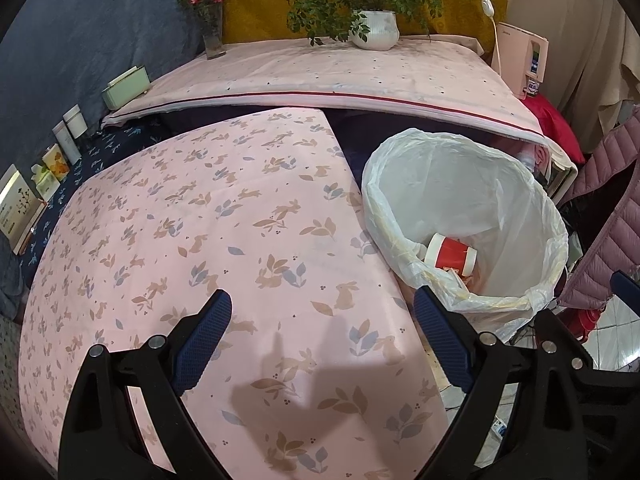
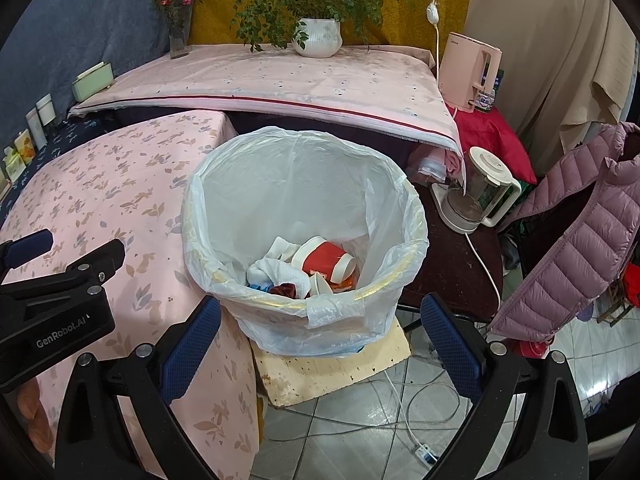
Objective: Collect trash
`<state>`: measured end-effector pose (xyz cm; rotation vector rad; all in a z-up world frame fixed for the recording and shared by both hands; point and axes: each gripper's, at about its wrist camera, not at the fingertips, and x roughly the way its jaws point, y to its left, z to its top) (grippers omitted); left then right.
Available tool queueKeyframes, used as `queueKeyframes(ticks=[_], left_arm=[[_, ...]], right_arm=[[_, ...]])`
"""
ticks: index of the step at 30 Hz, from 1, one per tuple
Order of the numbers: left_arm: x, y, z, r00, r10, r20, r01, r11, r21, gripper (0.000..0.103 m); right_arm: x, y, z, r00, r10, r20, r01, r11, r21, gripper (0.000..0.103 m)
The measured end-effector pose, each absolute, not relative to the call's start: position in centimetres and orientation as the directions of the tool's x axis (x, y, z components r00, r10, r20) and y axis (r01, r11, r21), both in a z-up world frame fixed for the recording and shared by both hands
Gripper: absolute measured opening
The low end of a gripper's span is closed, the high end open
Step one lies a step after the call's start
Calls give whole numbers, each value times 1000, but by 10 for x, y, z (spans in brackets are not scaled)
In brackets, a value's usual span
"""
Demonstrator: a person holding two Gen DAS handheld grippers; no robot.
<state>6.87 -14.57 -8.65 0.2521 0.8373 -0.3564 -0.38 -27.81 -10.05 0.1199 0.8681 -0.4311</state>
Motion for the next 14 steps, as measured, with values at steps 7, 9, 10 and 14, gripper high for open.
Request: queueKeyframes(ticks=[7,9,10,14], left_arm=[[70,-145,-87,609,-211,-764,406,911,72,88],[71,-144,-87,609,-210,-765,402,913,69,88],[71,-144,-87,606,-214,-766,405,912,65,88],[71,-144,-88,603,-219,-767,413,908,65,88]], right_arm=[[-4,-278,-100,567,-317,-760,414,907,-70,96],[-3,-278,-100,566,-318,-761,414,907,-71,96],[-3,-278,-100,567,-318,-760,414,908,-71,96],[-4,-278,-100,567,-317,-760,414,908,-70,96]])
